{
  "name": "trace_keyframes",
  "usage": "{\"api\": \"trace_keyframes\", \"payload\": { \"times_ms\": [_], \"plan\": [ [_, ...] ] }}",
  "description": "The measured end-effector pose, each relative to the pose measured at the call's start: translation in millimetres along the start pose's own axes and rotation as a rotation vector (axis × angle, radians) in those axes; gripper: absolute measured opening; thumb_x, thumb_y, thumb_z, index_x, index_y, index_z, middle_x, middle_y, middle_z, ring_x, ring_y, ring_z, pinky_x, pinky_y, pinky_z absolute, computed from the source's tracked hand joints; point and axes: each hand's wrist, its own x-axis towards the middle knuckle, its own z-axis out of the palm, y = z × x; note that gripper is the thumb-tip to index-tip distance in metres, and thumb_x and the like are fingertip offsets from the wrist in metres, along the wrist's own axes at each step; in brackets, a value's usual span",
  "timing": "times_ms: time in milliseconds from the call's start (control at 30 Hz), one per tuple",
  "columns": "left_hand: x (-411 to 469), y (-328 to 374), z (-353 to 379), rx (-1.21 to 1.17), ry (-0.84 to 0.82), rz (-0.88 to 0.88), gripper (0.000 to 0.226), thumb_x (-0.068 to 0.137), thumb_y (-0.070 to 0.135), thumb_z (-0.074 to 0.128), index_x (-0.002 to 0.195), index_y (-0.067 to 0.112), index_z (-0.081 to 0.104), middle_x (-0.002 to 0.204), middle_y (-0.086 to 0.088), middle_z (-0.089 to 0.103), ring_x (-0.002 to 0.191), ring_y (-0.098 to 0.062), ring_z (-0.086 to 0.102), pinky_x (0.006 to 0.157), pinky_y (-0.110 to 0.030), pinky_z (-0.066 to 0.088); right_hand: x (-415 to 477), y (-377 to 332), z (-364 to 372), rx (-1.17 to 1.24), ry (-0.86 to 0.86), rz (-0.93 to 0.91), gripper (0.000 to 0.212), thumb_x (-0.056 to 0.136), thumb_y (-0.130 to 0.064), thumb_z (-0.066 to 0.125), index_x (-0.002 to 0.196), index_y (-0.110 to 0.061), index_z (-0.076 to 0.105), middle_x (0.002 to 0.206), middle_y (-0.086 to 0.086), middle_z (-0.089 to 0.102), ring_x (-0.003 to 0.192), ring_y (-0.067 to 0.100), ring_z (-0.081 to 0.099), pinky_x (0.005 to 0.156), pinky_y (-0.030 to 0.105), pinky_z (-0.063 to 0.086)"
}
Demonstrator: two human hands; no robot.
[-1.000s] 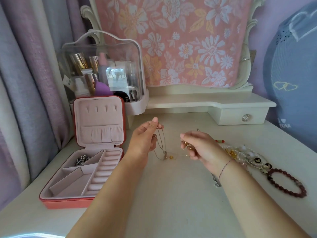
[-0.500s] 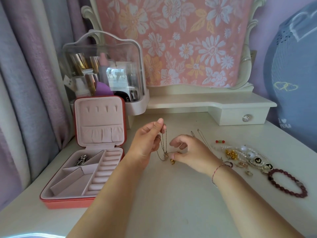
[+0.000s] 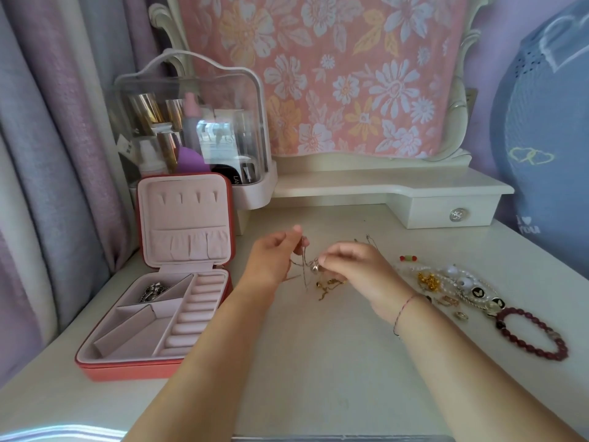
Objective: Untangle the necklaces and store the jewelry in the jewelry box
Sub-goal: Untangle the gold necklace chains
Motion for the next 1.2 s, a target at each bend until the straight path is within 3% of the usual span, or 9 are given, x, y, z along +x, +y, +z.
{"api": "trace_keyframes", "payload": {
  "times_ms": [200,333,433,533,600,767,933,1100,1200],
  "plan": [
    [3.3,-6.1,-0.3,0.24,0.074,0.043,0.03,0.098,0.03,0.054,0.074,0.019,0.068,0.069,0.006,0.058,0.04,0.002,0.043,0.043,-0.011,0.03,-1.5,-5.4,-5.2,0.346,-0.01,0.136,0.009,0.091,-0.007,0.059,0.085,-0.01,0.065,0.072,0.004,0.07,0.065,0.015,0.064,0.065,0.022,0.05],
    [-0.4,-1.7,-0.5,0.053,-0.001,-0.034,0.027,0.098,0.03,0.054,0.08,0.017,0.07,0.072,0.005,0.06,0.041,-0.005,0.032,0.04,-0.015,0.027,-0.2,-2.5,-4.9,0.295,0.008,0.147,0.009,0.092,-0.008,0.059,0.085,-0.012,0.065,0.073,0.003,0.07,0.067,0.014,0.063,0.066,0.023,0.048],
    [-2.1,1.0,-0.6,0.016,-0.006,-0.059,0.026,0.098,0.029,0.054,0.083,0.015,0.07,0.073,0.003,0.06,0.042,-0.007,0.03,0.04,-0.014,0.027,0.3,-0.3,-4.3,0.189,0.016,0.108,0.009,0.092,-0.009,0.059,0.087,-0.012,0.066,0.075,0.002,0.069,0.067,0.011,0.062,0.064,0.02,0.046],
    [-1.7,-0.3,0.8,0.097,0.018,-0.05,0.027,0.098,0.029,0.053,0.08,0.017,0.07,0.074,0.004,0.06,0.049,-0.005,0.038,0.05,-0.021,0.029,0.1,2.2,-3.0,0.041,0.022,0.049,0.011,0.09,-0.01,0.062,0.085,-0.017,0.069,0.078,0.001,0.069,0.069,0.007,0.061,0.062,0.013,0.045],
    [-0.9,-0.4,0.7,0.089,0.013,-0.059,0.027,0.098,0.028,0.053,0.08,0.017,0.07,0.075,0.004,0.06,0.05,-0.005,0.038,0.051,-0.022,0.029,0.7,6.2,-2.2,-0.083,0.019,0.009,0.011,0.087,-0.015,0.067,0.085,-0.025,0.071,0.085,0.0,0.07,0.076,0.006,0.061,0.07,0.015,0.047],
    [1.1,0.4,-2.0,-0.041,0.021,-0.068,0.026,0.098,0.026,0.054,0.079,0.015,0.069,0.076,0.0,0.058,0.036,-0.006,0.028,0.035,-0.015,0.023,4.7,17.8,6.6,-0.75,-0.036,-0.046,0.021,0.079,-0.039,0.073,0.099,-0.036,0.068,0.103,-0.009,0.054,0.104,0.01,0.047,0.094,0.031,0.035],
    [0.8,1.2,-1.3,-0.058,0.035,-0.069,0.025,0.098,0.025,0.054,0.08,0.013,0.068,0.076,-0.002,0.057,0.032,-0.004,0.028,0.034,-0.014,0.023,4.8,16.5,16.5,-0.842,0.025,-0.109,0.006,0.084,-0.037,0.067,0.085,-0.032,0.068,0.097,-0.009,0.055,0.106,0.015,0.048,0.087,0.032,0.031],
    [1.7,-0.1,-3.4,-0.023,0.068,-0.085,0.024,0.098,0.025,0.054,0.082,0.014,0.069,0.075,0.001,0.058,0.038,-0.008,0.028,0.035,-0.015,0.024,4.3,16.0,17.0,-0.951,-0.074,-0.097,0.013,0.095,-0.026,0.053,0.093,-0.024,0.065,0.113,-0.002,0.055,0.113,0.02,0.044,0.097,0.036,0.032],
    [2.3,-1.2,-4.5,0.028,0.097,-0.097,0.025,0.098,0.026,0.053,0.081,0.016,0.069,0.075,0.003,0.058,0.045,-0.01,0.03,0.042,-0.02,0.026,3.6,12.7,10.8,-0.73,-0.085,-0.04,0.016,0.098,-0.025,0.048,0.089,-0.024,0.061,0.099,-0.007,0.057,0.102,0.017,0.052,0.089,0.032,0.039]
  ]
}}
